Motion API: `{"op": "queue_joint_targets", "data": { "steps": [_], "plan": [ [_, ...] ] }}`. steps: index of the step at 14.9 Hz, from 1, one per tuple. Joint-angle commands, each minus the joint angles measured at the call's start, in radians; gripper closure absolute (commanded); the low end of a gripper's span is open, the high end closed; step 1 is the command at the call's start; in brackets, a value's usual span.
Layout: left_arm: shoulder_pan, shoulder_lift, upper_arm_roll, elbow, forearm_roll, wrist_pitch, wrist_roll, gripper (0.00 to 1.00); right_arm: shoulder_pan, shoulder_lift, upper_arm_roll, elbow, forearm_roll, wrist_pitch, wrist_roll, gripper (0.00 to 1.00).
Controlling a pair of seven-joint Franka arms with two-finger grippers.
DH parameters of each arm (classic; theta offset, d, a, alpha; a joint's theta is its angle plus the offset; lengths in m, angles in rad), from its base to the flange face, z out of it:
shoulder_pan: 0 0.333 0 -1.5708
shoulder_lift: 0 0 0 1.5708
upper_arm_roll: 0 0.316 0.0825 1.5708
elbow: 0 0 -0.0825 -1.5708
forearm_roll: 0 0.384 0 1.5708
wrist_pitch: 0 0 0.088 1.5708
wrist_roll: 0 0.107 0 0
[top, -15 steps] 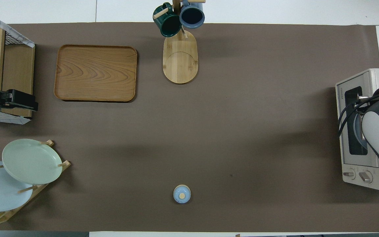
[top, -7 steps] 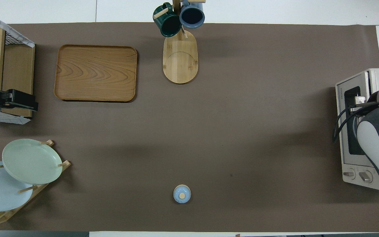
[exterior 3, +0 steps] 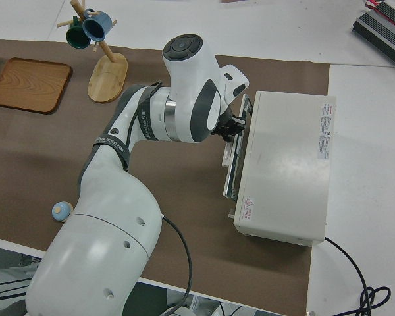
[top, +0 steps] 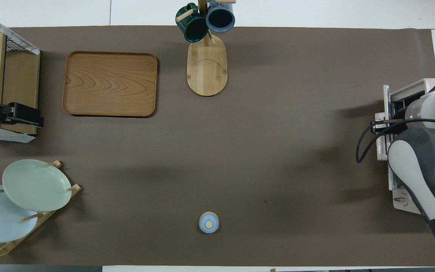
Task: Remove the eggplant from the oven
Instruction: 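Reach into the oven and grasp the light blue plate with the right gripper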
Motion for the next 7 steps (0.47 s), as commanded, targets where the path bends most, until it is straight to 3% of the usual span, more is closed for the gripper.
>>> {"op": "queue_joint_targets", "data": {
  "steps": [1,7],
  "plan": [
    [0.009,-0.007,-0.005,0.004,0.016,-0.018,0.007,0.00,0.014,0.059,-0.009,-0.057,-0.010,0.173,0.018,1.00],
    [0.009,-0.007,-0.005,0.004,0.016,-0.018,0.005,0.00,0.075,0.184,-0.007,-0.056,0.003,0.282,0.108,1.00]
  ]
}}
